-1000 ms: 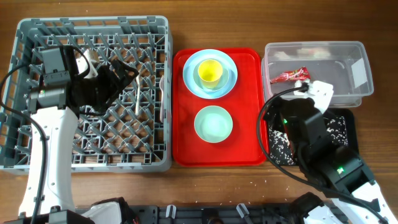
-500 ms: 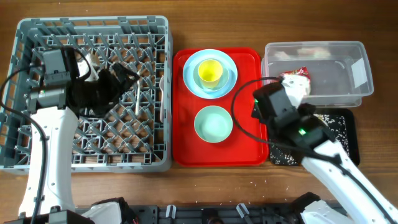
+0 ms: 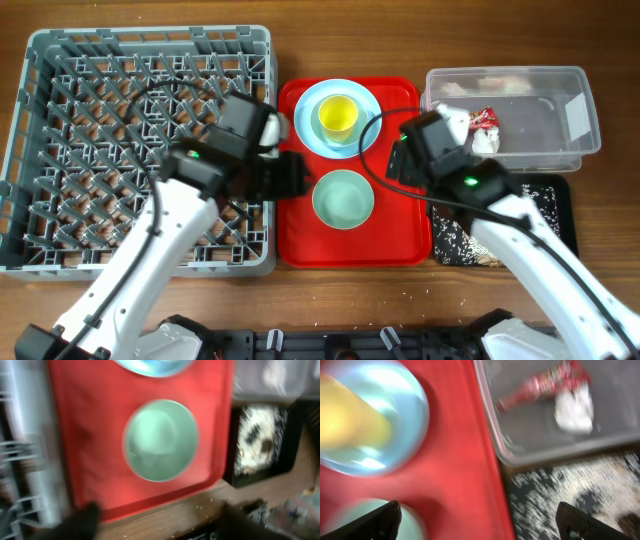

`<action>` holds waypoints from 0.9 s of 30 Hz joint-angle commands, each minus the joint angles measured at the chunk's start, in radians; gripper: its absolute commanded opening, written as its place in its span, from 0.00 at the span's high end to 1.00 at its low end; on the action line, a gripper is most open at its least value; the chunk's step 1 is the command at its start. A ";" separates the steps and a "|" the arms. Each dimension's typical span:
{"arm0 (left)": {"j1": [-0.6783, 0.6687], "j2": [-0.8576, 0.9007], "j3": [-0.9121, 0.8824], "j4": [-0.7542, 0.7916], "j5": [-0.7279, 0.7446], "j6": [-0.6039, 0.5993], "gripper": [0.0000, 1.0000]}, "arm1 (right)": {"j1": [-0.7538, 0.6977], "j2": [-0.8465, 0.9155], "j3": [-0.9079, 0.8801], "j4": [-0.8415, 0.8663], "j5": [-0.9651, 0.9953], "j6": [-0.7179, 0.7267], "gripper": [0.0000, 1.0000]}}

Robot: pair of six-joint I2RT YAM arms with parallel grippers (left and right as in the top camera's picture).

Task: Sort waste into correct bins and load items into the dishwasher rack
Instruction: 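Reach the left gripper to the green bowl on the red tray and grasp its rim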

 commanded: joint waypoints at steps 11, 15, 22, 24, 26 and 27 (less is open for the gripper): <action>-0.321 0.179 0.005 0.137 -0.191 -0.031 0.87 | -0.008 -0.042 0.034 0.018 -0.053 -0.001 0.00; -0.325 0.285 0.005 0.162 -0.252 -0.109 0.95 | -0.008 -0.042 0.034 0.018 -0.053 -0.002 0.00; -0.325 0.420 0.005 0.179 -0.373 -0.116 0.94 | -0.008 -0.042 0.034 0.018 -0.053 -0.002 0.00; -0.325 0.449 0.005 0.169 -0.395 -0.116 0.95 | -0.008 -0.042 0.034 0.018 -0.053 -0.001 0.00; -0.325 0.455 0.005 0.144 -0.458 -0.116 0.96 | -0.008 -0.042 0.034 0.018 -0.053 -0.001 0.00; -0.324 0.455 0.005 0.119 -0.544 -0.116 0.95 | -0.008 -0.042 0.034 0.018 -0.053 -0.002 0.00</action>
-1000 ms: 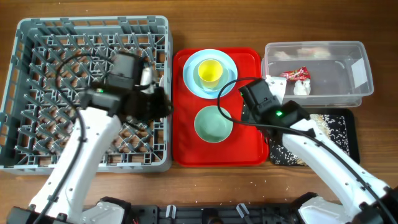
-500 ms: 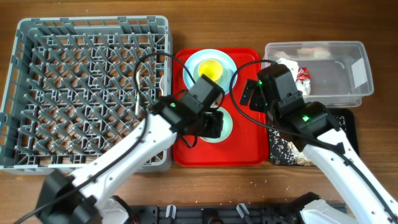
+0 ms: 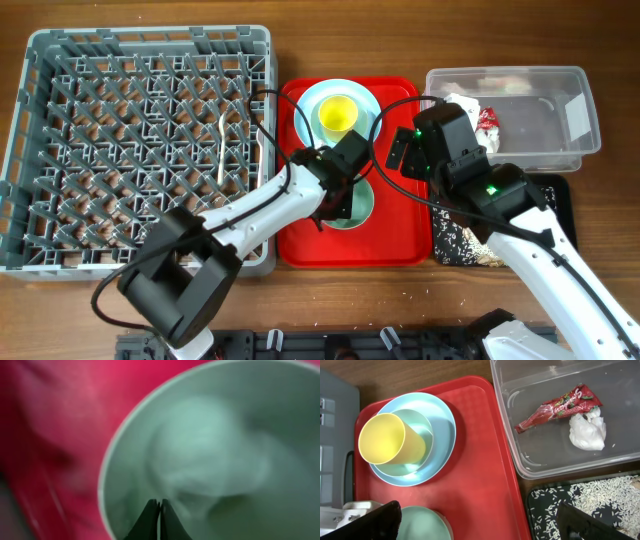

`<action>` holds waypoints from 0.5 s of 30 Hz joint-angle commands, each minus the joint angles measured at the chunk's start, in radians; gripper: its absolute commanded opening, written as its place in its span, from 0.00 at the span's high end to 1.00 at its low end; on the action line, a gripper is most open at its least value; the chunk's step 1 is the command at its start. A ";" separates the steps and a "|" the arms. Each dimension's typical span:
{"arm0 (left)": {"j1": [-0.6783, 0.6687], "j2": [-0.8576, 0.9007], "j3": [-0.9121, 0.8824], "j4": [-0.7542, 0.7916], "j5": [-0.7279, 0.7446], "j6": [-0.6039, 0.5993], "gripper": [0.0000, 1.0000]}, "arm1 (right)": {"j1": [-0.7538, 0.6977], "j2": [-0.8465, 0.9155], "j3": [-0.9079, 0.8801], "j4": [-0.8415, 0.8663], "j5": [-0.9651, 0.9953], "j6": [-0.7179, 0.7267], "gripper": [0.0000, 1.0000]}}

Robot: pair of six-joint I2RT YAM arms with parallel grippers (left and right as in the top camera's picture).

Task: Sort waste into correct bins and load items into the dishwasher rack
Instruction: 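Reach the left gripper to the green bowl on the red tray and grasp its rim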

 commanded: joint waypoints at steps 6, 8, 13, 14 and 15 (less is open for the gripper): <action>0.073 0.010 0.005 -0.114 -0.306 -0.066 0.96 | -0.002 0.008 0.005 0.002 -0.010 -0.002 0.00; 0.087 -0.019 0.008 -0.112 -0.233 -0.066 0.96 | -0.002 0.008 0.005 0.002 -0.010 -0.002 0.00; 0.086 -0.159 0.017 -0.041 -0.042 -0.024 0.69 | -0.002 0.008 0.005 0.002 -0.010 -0.002 0.00; 0.085 -0.180 0.017 -0.017 0.042 0.048 0.57 | -0.002 0.008 0.005 0.002 -0.010 -0.002 0.00; 0.085 -0.186 0.017 -0.004 0.149 0.112 0.47 | -0.002 0.008 0.005 0.002 -0.010 -0.002 0.00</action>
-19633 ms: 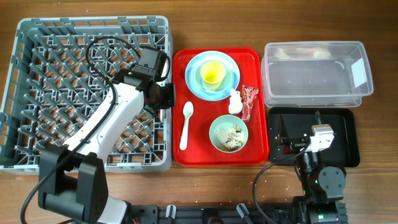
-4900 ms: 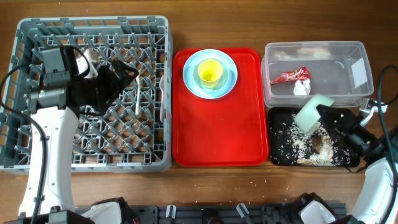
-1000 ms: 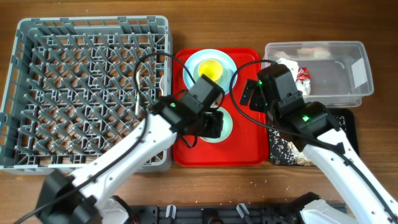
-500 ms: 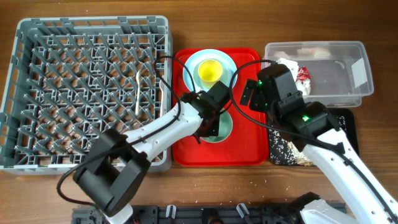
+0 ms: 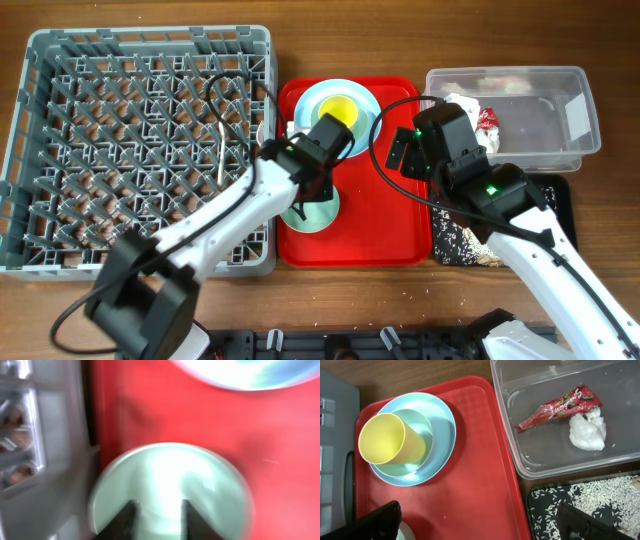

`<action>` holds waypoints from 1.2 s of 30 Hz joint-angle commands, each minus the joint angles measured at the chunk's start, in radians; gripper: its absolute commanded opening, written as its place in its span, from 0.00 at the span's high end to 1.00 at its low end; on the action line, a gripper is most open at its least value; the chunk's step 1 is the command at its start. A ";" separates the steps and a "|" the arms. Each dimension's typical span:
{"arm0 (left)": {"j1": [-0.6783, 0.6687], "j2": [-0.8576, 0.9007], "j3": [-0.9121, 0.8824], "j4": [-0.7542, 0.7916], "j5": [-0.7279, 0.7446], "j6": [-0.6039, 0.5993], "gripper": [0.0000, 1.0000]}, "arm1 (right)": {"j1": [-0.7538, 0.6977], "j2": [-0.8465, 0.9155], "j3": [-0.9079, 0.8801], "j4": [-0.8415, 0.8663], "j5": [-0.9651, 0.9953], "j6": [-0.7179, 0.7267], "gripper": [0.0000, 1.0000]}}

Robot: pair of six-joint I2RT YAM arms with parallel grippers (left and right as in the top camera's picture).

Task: Sort waste into correct bins and load items into the dishwasher rack
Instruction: 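Reach the left gripper to the green bowl on the red tray and grasp its rim, then carry the green bowl with the left gripper to the rack's back row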

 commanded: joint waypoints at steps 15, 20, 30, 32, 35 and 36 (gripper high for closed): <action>-0.111 0.068 -0.084 0.165 0.186 0.146 0.64 | -0.002 0.008 0.005 0.002 -0.010 -0.001 0.00; -0.115 0.068 -0.091 0.177 0.186 0.146 0.62 | -0.002 0.008 0.005 0.002 -0.010 -0.001 0.00; -0.128 0.067 -0.161 0.228 0.121 0.147 0.96 | -0.002 0.008 0.005 0.002 -0.010 -0.001 0.00; -0.128 0.047 -0.148 0.227 0.125 0.146 0.96 | -0.002 0.008 0.005 0.002 -0.010 -0.001 0.00; -0.118 -0.044 -0.068 0.183 0.135 0.146 0.96 | -0.002 0.008 0.005 0.002 -0.010 -0.002 0.00; -0.097 -0.100 -0.013 0.155 0.149 0.147 0.96 | -0.002 0.008 0.005 0.002 -0.010 -0.002 0.00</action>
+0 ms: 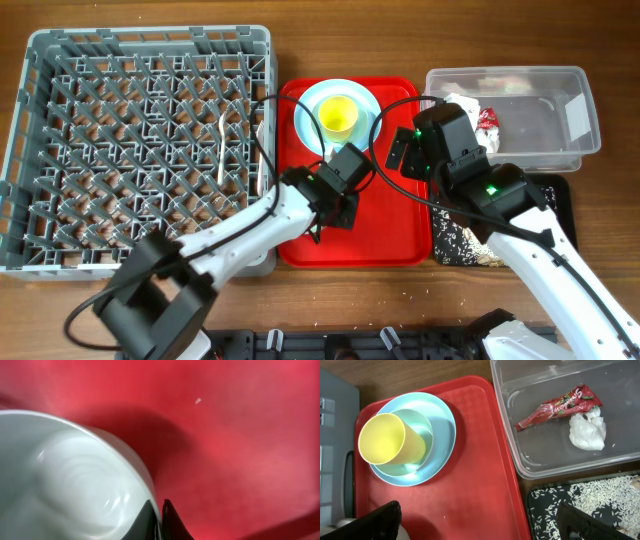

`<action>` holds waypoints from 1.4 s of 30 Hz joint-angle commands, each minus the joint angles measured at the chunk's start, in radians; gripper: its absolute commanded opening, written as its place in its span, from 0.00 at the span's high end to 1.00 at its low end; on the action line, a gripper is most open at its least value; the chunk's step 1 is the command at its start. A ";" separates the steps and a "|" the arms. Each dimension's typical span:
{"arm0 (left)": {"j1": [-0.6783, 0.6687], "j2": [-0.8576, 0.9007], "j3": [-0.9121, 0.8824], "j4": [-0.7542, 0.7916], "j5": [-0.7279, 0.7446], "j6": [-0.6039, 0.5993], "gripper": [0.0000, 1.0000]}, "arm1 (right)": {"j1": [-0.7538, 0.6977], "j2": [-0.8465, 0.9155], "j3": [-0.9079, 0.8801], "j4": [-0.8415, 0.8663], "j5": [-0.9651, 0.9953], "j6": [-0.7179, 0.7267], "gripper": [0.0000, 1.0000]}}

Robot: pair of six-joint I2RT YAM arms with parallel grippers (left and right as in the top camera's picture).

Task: Sort waste into correct bins and load items into the dishwasher rack
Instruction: 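Carry the green bowl with the left gripper to the rack's back row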

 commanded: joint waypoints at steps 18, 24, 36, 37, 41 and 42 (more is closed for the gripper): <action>0.938 0.353 0.276 1.532 1.503 -0.919 0.96 | -0.002 0.008 0.005 0.002 -0.010 -0.002 0.00; 1.008 0.542 0.276 1.532 1.551 -0.919 0.96 | -0.002 0.008 0.005 0.002 -0.010 -0.002 0.00; 1.135 0.534 0.275 1.533 1.561 -0.940 0.47 | -0.002 0.008 0.005 0.002 -0.010 -0.001 0.00; 1.149 0.526 0.275 1.533 1.561 -0.941 0.47 | -0.002 0.008 0.005 0.002 -0.010 -0.002 0.00; 1.186 0.480 0.275 1.532 1.563 -0.943 0.47 | -0.002 0.008 0.005 0.002 -0.010 -0.001 0.00; 1.184 0.476 0.274 1.532 1.563 -0.943 0.47 | -0.002 0.008 0.005 0.002 -0.010 -0.001 0.00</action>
